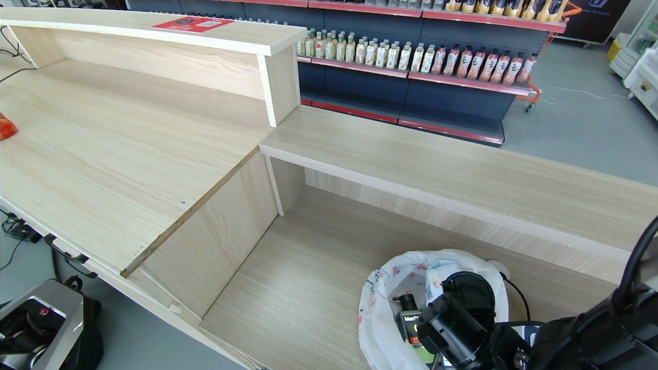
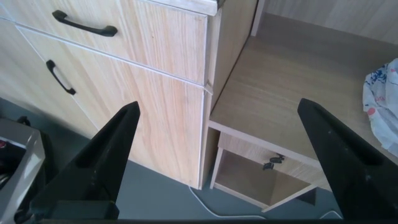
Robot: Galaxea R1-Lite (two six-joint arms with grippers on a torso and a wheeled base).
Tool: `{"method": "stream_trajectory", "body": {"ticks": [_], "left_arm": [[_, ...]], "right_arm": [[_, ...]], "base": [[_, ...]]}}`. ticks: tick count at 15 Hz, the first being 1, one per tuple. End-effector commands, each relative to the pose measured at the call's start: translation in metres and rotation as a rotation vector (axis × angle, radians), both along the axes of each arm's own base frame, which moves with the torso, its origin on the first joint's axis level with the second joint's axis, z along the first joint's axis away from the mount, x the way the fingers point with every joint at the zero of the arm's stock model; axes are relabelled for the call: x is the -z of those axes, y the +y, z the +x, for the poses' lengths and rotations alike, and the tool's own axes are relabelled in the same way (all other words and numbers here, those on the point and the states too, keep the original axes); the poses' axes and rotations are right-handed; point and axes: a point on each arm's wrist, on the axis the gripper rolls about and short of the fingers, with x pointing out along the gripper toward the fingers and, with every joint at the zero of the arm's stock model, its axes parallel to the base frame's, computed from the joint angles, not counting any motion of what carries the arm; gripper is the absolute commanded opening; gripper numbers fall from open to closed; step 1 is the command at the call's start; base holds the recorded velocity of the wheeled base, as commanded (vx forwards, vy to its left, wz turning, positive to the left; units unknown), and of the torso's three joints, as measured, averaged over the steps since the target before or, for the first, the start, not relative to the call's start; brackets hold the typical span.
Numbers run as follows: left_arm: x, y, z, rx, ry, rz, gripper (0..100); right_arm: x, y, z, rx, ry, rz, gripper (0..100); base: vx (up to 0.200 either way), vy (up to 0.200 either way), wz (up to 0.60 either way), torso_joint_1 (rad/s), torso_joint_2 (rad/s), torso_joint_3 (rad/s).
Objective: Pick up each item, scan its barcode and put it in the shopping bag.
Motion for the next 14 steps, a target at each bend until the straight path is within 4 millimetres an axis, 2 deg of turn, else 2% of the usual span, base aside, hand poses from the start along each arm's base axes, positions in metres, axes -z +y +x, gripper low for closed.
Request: {"method": "stream_trajectory", "body": {"ticks": [1,6,8,11,12,14], "left_arm": [[0.0,0.0,0.0,0.0,0.0,0.0,100],[0.0,0.0,0.0,0.0,0.0,0.0,100],[0.0,0.0,0.0,0.0,0.0,0.0,100],[0.0,0.0,0.0,0.0,0.0,0.0,100],[0.0,0.0,0.0,0.0,0.0,0.0,100],[0.0,0.0,0.0,0.002,0.0,0.0,100]], "right_arm": [[-0.002,0.001,-0.002,-0.007,-0.004,0.005,100],[-0.011,0.005,-0.007,-0.044,-0.019,-0.002,100],[-0.026,0.004,-0.006,-0.03,-0.061,-0.041,100],[-0.076,-0.005,-0.011,-0.083,-0.148,-0.053,100],[-0.113,-0.015,-0.018,-0.142,-0.217,-0.066,100],[-0.146,-0.031,-0.029,-0.199,-0.283,-0.117,100]], "base": [[0.0,0.0,0.0,0.0,0.0,0.0],[0.0,0.0,0.0,0.0,0.0,0.0],[0.0,0.0,0.0,0.0,0.0,0.0],[0.0,0.0,0.0,0.0,0.0,0.0],[0.0,0.0,0.0,0.0,0.0,0.0],[0.0,0.0,0.0,0.0,0.0,0.0]]}}
